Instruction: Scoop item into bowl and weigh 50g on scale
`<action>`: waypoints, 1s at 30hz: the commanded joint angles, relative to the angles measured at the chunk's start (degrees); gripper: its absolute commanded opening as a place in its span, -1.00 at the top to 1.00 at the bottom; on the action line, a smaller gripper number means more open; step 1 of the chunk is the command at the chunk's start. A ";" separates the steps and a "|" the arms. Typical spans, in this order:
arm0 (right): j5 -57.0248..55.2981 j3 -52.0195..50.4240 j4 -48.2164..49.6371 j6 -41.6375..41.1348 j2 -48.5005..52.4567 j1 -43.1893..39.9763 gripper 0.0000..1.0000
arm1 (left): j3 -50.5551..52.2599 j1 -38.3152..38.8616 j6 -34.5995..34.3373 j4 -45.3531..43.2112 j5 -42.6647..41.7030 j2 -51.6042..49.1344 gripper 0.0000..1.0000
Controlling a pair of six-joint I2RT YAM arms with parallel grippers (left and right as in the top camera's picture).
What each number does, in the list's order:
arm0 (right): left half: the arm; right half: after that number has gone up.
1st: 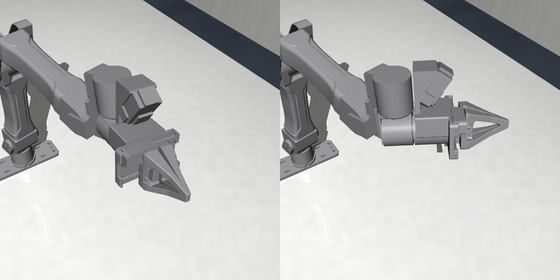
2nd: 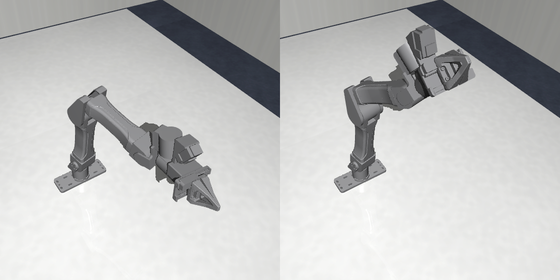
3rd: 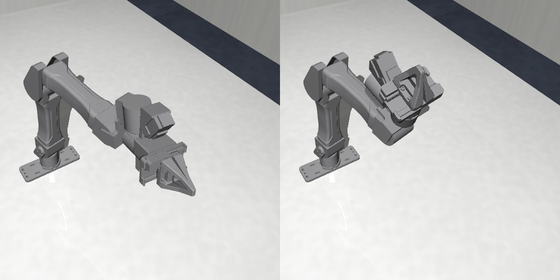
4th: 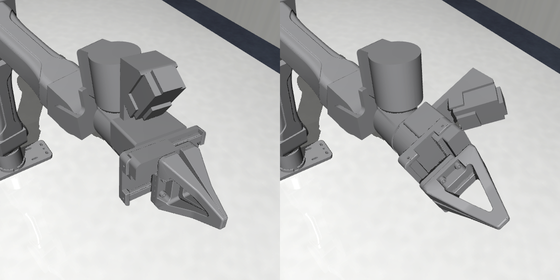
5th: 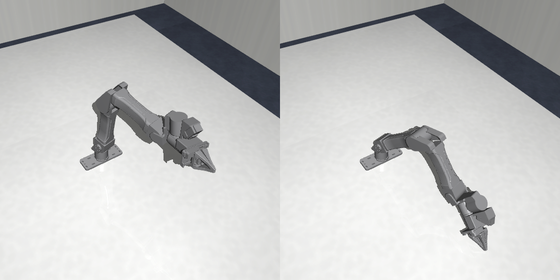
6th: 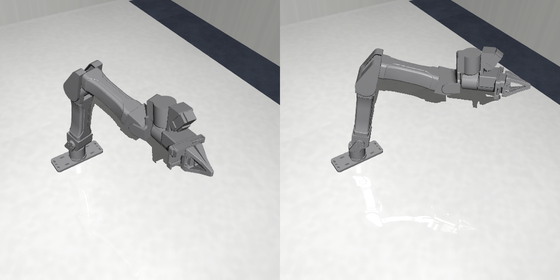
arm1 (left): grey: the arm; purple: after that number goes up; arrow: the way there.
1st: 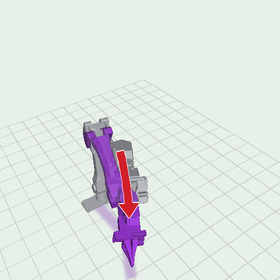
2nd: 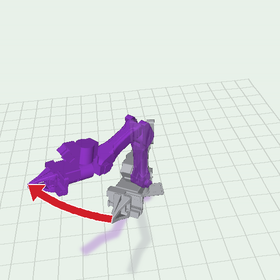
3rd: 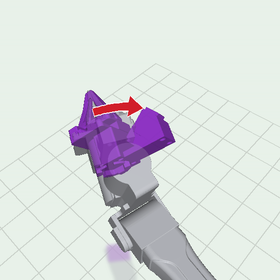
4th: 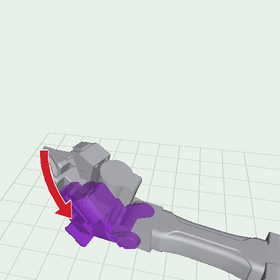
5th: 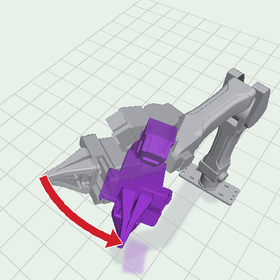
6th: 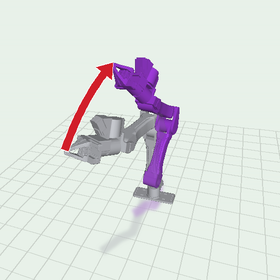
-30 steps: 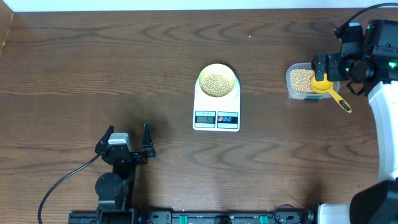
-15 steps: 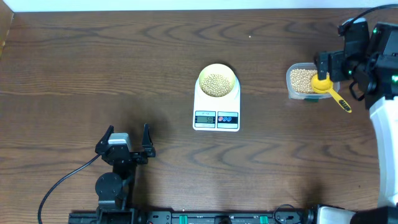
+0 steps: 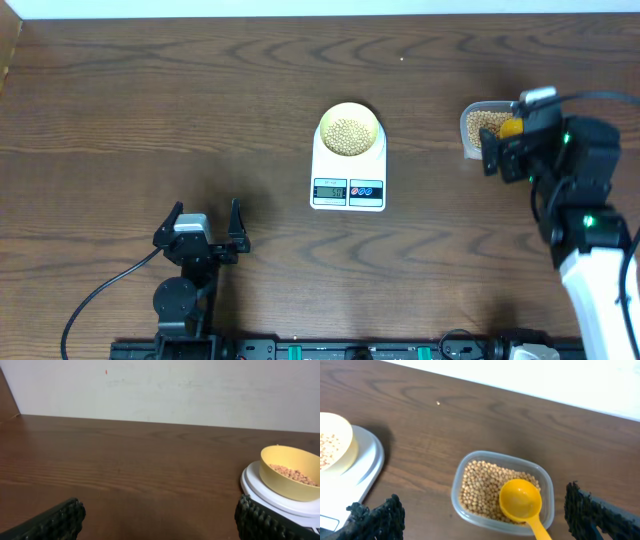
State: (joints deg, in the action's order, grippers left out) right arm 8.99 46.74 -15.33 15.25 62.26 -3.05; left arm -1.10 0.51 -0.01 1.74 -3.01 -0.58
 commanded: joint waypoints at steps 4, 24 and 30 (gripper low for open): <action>-0.31 -8.39 4.66 0.46 -9.14 1.25 -0.99 | 0.87 -0.24 0.35 2.29 0.70 0.35 -0.95; -1.95 -30.97 12.76 -0.22 -38.71 2.84 -0.99 | 0.87 -0.24 0.33 2.29 0.70 0.35 -0.95; -1.70 -36.52 13.20 -0.46 -47.52 2.82 -0.98 | 0.87 -0.24 0.33 2.29 0.70 0.35 -0.95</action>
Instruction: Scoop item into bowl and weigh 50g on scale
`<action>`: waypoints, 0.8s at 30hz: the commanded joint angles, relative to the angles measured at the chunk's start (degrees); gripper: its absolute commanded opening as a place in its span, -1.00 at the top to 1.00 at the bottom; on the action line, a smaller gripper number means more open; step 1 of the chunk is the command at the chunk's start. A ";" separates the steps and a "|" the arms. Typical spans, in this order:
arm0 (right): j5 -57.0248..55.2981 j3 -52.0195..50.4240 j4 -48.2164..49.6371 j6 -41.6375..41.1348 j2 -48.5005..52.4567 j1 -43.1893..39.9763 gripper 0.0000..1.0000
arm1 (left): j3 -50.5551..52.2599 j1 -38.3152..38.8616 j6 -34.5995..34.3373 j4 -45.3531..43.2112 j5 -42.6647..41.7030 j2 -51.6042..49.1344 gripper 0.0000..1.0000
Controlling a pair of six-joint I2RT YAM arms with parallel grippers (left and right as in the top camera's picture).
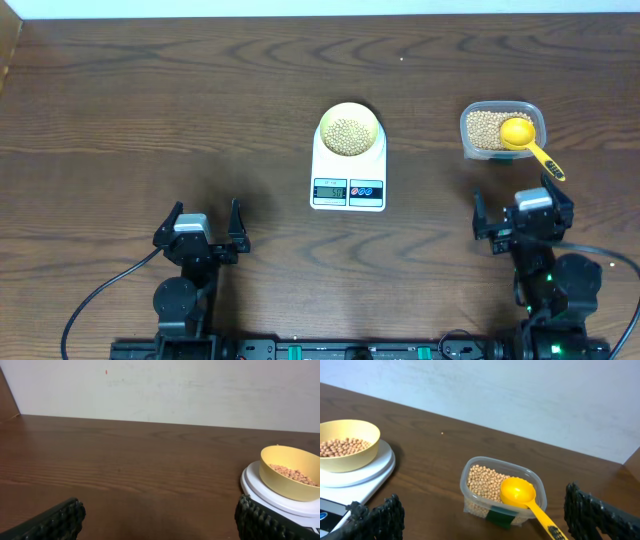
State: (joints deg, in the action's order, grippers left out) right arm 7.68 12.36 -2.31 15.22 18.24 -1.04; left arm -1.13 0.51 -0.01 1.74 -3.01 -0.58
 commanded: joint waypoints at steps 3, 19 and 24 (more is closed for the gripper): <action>-0.11 -4.52 0.17 -0.61 -7.78 0.83 -0.98 | 0.90 -0.24 0.33 2.29 0.70 0.35 -0.95; 2.34 -12.04 -0.52 -0.61 -17.97 0.76 -0.99 | 0.90 -0.24 0.35 2.29 0.70 0.35 -0.95; 1.46 -12.04 -1.31 -0.61 -17.97 0.76 -0.99 | 0.90 -0.24 0.33 2.29 0.70 0.35 -0.95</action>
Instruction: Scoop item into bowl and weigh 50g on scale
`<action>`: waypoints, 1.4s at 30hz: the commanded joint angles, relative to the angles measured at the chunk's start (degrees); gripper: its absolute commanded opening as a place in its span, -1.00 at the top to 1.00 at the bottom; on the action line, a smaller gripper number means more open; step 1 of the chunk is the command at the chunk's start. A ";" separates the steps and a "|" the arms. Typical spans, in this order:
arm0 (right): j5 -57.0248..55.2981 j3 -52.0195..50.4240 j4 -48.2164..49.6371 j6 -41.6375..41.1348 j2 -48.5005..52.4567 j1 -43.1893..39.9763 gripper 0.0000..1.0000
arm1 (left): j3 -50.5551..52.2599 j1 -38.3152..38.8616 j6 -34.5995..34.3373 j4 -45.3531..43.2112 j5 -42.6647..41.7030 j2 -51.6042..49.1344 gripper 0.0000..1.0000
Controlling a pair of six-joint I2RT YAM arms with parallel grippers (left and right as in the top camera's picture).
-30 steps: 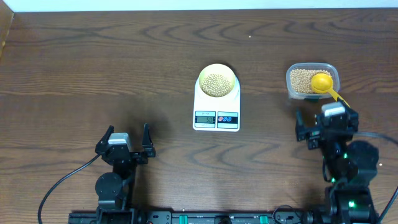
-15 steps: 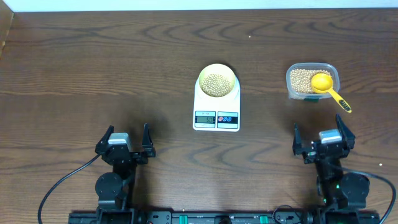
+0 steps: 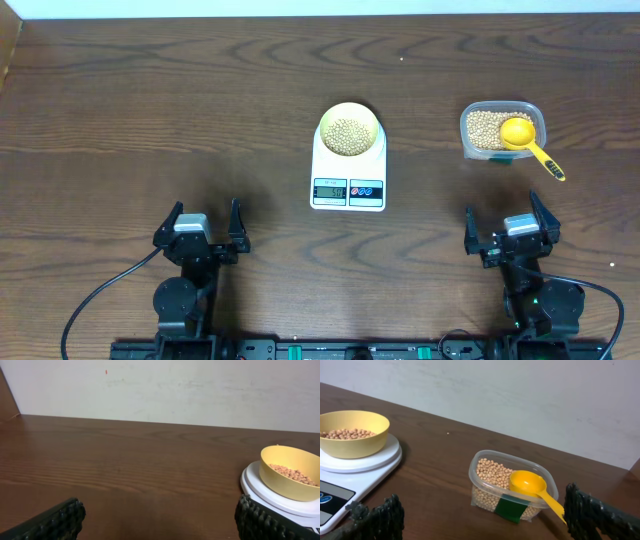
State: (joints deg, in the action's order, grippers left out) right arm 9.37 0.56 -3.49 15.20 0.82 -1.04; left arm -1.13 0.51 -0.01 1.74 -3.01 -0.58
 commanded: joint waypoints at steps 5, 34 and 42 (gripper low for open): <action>-1.11 -0.24 -0.33 -1.05 -0.55 0.76 -0.98 | 0.90 -0.24 0.35 2.29 0.70 0.35 -0.95; -17.84 -0.22 -0.15 -13.92 -0.55 -0.59 -0.99 | 0.90 -0.24 0.33 2.29 0.70 0.35 -0.95; -17.16 -0.22 -0.11 -13.90 -0.50 -0.33 -0.98 | 0.90 -0.24 0.35 2.29 0.70 0.35 -0.95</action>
